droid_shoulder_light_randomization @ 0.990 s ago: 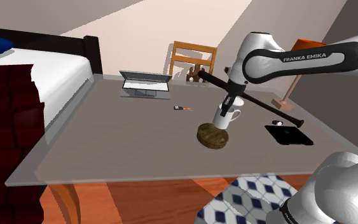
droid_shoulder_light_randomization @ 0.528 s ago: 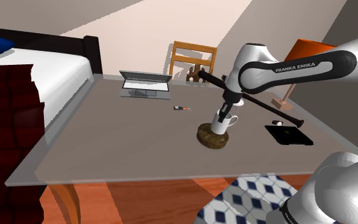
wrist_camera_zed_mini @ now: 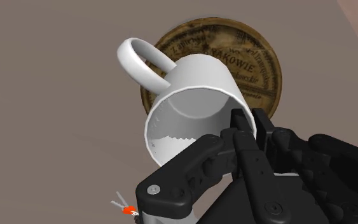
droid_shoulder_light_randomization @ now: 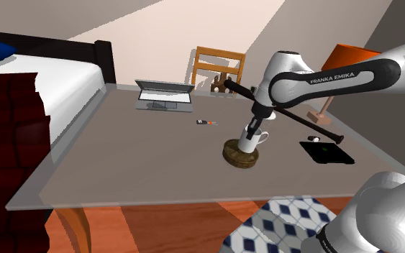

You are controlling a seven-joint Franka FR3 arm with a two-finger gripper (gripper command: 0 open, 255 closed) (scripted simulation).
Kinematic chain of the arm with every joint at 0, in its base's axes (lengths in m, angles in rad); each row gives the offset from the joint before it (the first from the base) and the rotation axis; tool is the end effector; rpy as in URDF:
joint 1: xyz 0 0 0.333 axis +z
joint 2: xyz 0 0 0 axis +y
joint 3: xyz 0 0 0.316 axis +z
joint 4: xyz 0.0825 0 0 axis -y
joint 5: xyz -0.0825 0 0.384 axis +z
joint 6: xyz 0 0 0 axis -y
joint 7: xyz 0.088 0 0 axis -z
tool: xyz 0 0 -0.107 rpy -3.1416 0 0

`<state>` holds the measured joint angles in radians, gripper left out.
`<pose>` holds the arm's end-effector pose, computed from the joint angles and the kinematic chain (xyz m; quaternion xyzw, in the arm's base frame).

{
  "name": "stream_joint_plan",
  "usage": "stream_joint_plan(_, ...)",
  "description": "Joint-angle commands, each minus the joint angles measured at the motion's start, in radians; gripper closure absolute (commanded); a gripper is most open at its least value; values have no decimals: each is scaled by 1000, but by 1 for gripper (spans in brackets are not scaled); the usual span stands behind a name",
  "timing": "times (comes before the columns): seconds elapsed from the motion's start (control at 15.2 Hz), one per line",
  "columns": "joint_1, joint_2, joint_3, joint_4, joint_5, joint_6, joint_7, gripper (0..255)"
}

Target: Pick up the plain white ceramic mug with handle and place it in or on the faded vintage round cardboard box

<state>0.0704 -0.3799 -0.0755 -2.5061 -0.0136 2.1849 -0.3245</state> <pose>0.4234 -0.0029 0.4226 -0.9859 -0.1649 -0.0299 0.0035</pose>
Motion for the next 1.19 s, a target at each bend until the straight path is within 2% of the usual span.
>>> stream_joint_plan(0.0,0,0,0,0,0,0,0,0)
stream_joint_plan(0.33,0,0,0,0,0,0,0,0)
stream_joint_plan(0.59,-1,-55,3,84,-2,-139,2,0)
stream_joint_plan(1.12,-1,-55,3,84,-2,-139,2,0)
